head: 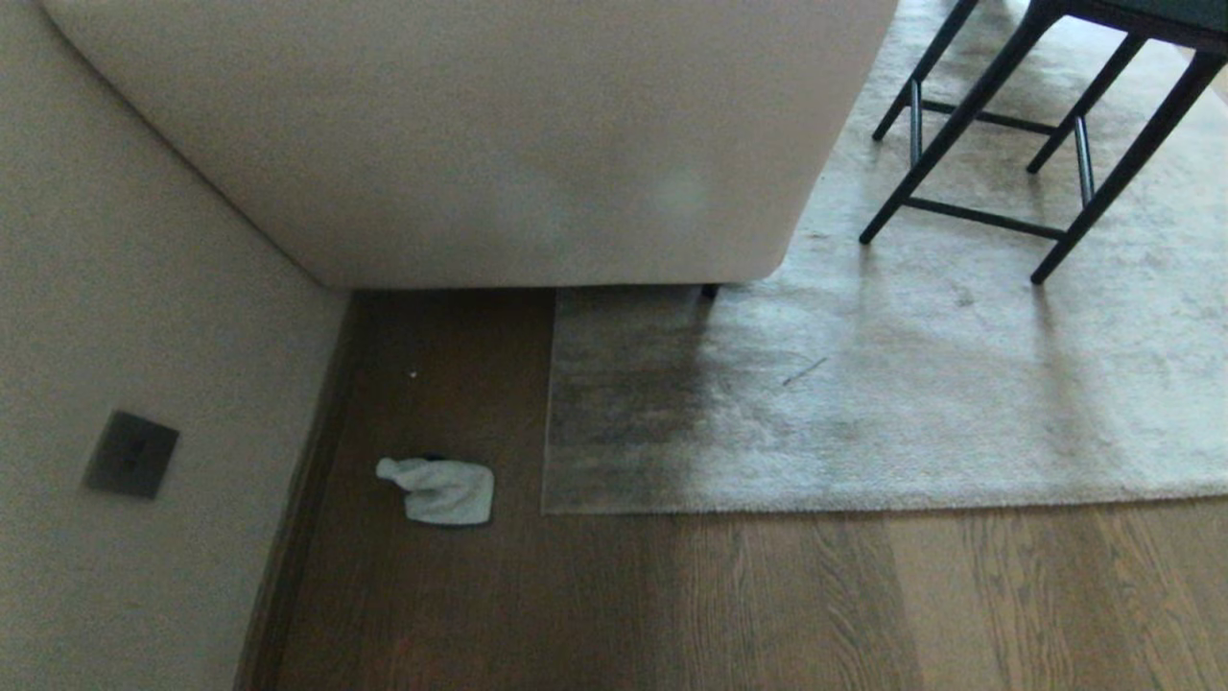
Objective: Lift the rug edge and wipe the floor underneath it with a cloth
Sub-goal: Pick up the rag
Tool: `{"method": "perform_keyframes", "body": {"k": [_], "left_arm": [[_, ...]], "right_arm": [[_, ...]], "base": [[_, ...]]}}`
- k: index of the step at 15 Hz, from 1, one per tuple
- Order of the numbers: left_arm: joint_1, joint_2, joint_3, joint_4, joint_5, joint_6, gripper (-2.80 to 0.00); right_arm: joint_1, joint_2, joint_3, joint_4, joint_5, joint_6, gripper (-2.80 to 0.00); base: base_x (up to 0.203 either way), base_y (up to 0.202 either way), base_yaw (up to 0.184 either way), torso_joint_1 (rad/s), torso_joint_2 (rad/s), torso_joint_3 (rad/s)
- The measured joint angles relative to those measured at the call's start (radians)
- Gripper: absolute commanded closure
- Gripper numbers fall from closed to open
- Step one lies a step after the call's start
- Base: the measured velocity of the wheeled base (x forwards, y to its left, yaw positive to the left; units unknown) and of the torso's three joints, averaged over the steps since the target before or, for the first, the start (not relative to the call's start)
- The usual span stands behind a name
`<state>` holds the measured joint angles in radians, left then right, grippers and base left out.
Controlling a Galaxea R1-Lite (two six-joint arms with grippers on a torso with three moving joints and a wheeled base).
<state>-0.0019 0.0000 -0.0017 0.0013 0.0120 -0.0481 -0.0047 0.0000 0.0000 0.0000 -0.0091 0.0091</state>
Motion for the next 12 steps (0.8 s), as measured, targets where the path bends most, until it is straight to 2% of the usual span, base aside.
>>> {"method": "perform_keyframes", "body": {"k": [12], "left_arm": [[0.0, 0.0, 0.0, 0.0, 0.002, 0.004, 0.0]], "right_arm": [[0.0, 0.0, 0.0, 0.0, 0.0, 0.001, 0.0]], "base": [[0.0, 0.0, 0.0, 0.002, 0.0, -0.199]]}}
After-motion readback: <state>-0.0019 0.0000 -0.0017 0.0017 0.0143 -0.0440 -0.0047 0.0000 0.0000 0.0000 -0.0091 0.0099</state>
